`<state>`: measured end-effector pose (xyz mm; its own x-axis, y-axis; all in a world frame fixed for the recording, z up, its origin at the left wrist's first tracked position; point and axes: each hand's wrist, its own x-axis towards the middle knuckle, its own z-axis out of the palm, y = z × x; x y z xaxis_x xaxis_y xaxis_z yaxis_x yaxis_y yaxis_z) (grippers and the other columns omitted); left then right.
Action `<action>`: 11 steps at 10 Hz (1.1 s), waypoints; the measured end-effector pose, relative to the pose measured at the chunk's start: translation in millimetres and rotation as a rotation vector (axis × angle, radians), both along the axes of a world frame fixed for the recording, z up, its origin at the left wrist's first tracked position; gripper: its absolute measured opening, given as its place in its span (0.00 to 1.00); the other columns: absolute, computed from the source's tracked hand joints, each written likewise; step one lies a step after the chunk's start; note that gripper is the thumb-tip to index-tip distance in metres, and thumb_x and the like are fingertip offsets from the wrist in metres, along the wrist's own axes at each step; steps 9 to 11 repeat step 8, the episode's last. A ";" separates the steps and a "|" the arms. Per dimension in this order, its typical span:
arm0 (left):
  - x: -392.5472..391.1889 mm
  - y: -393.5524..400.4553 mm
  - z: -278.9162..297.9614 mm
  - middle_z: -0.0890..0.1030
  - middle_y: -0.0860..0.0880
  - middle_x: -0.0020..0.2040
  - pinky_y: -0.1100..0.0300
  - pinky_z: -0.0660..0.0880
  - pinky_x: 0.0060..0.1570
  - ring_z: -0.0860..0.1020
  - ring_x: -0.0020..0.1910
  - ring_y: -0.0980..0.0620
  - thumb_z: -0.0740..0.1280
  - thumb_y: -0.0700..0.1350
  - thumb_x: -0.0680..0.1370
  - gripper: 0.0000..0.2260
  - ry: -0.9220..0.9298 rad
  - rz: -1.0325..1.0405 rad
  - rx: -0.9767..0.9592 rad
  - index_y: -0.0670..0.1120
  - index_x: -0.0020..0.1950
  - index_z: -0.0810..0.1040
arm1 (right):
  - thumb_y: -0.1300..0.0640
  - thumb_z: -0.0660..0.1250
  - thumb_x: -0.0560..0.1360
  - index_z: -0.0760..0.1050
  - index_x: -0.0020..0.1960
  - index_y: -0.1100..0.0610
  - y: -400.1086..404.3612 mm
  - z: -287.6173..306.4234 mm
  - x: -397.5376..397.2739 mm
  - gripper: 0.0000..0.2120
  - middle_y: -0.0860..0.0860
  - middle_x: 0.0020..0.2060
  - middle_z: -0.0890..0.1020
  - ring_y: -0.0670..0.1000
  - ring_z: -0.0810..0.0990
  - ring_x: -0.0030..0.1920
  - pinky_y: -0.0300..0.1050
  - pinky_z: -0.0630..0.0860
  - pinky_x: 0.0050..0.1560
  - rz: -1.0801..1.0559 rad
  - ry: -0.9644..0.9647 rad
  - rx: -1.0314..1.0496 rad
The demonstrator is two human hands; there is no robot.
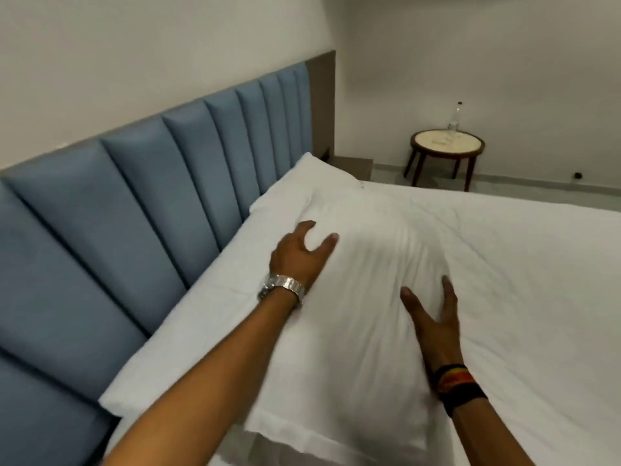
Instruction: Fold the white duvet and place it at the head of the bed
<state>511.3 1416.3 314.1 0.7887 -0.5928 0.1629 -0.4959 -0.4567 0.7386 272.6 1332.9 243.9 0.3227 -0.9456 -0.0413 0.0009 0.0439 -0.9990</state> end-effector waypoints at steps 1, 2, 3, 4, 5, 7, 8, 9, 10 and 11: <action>92.1 48.0 28.0 0.79 0.47 0.70 0.52 0.72 0.66 0.76 0.68 0.41 0.62 0.73 0.74 0.30 0.022 0.059 0.098 0.60 0.71 0.74 | 0.39 0.80 0.67 0.55 0.81 0.37 37.0 16.4 72.1 0.50 0.38 0.69 0.69 0.42 0.70 0.67 0.39 0.66 0.67 0.140 0.055 -0.046; 181.7 94.4 12.0 0.66 0.45 0.79 0.45 0.65 0.74 0.67 0.76 0.38 0.55 0.77 0.73 0.37 0.084 0.086 0.337 0.62 0.78 0.66 | 0.31 0.78 0.63 0.51 0.81 0.35 79.7 -4.2 142.3 0.56 0.45 0.73 0.70 0.49 0.73 0.68 0.42 0.69 0.68 0.326 0.239 0.021; 246.8 132.5 -59.4 0.47 0.48 0.85 0.38 0.51 0.78 0.49 0.82 0.39 0.48 0.78 0.74 0.40 0.044 -0.009 0.652 0.62 0.83 0.49 | 0.19 0.63 0.65 0.48 0.84 0.44 122.1 -41.9 216.7 0.57 0.55 0.83 0.42 0.60 0.49 0.82 0.61 0.54 0.79 0.332 0.642 -0.014; 259.3 155.9 -133.0 0.42 0.53 0.84 0.39 0.43 0.79 0.42 0.83 0.43 0.43 0.74 0.78 0.33 -0.048 -0.135 0.655 0.66 0.81 0.38 | 0.19 0.50 0.71 0.40 0.83 0.41 150.1 -69.4 278.5 0.49 0.51 0.80 0.28 0.56 0.29 0.80 0.70 0.37 0.77 0.301 0.841 -0.427; 253.4 158.3 -171.7 0.39 0.54 0.84 0.40 0.40 0.79 0.40 0.83 0.45 0.42 0.70 0.81 0.30 -0.201 -0.132 0.509 0.66 0.81 0.35 | 0.20 0.43 0.74 0.31 0.80 0.34 154.1 -104.3 304.9 0.41 0.47 0.80 0.29 0.54 0.27 0.80 0.76 0.33 0.72 0.330 0.978 -0.549; 242.7 154.6 -168.1 0.42 0.52 0.84 0.38 0.39 0.78 0.41 0.83 0.43 0.43 0.69 0.81 0.31 -0.257 -0.095 0.469 0.64 0.82 0.38 | 0.20 0.45 0.74 0.34 0.80 0.32 144.3 -107.6 287.6 0.40 0.45 0.82 0.32 0.51 0.29 0.80 0.74 0.32 0.74 0.386 0.953 -0.449; 242.6 137.7 -124.2 0.44 0.51 0.85 0.38 0.39 0.78 0.43 0.83 0.44 0.42 0.68 0.82 0.30 -0.322 -0.169 0.376 0.61 0.83 0.42 | 0.26 0.51 0.78 0.46 0.83 0.38 131.3 -69.3 284.8 0.38 0.47 0.84 0.43 0.50 0.39 0.83 0.67 0.33 0.77 0.317 0.756 -0.414; 242.6 137.7 -124.2 0.44 0.51 0.85 0.38 0.39 0.78 0.43 0.83 0.44 0.42 0.68 0.82 0.30 -0.322 -0.169 0.376 0.61 0.83 0.42 | 0.26 0.51 0.78 0.46 0.83 0.38 131.3 -69.3 284.8 0.38 0.47 0.84 0.43 0.50 0.39 0.83 0.67 0.33 0.77 0.317 0.756 -0.414; 242.6 137.7 -124.2 0.44 0.51 0.85 0.38 0.39 0.78 0.43 0.83 0.44 0.42 0.68 0.82 0.30 -0.322 -0.169 0.376 0.61 0.83 0.42 | 0.26 0.51 0.78 0.46 0.83 0.38 131.3 -69.3 284.8 0.38 0.47 0.84 0.43 0.50 0.39 0.83 0.67 0.33 0.77 0.317 0.756 -0.414; 242.6 137.7 -124.2 0.44 0.51 0.85 0.38 0.39 0.78 0.43 0.83 0.44 0.42 0.68 0.82 0.30 -0.322 -0.169 0.376 0.61 0.83 0.42 | 0.26 0.51 0.78 0.46 0.83 0.38 131.3 -69.3 284.8 0.38 0.47 0.84 0.43 0.50 0.39 0.83 0.67 0.33 0.77 0.317 0.756 -0.414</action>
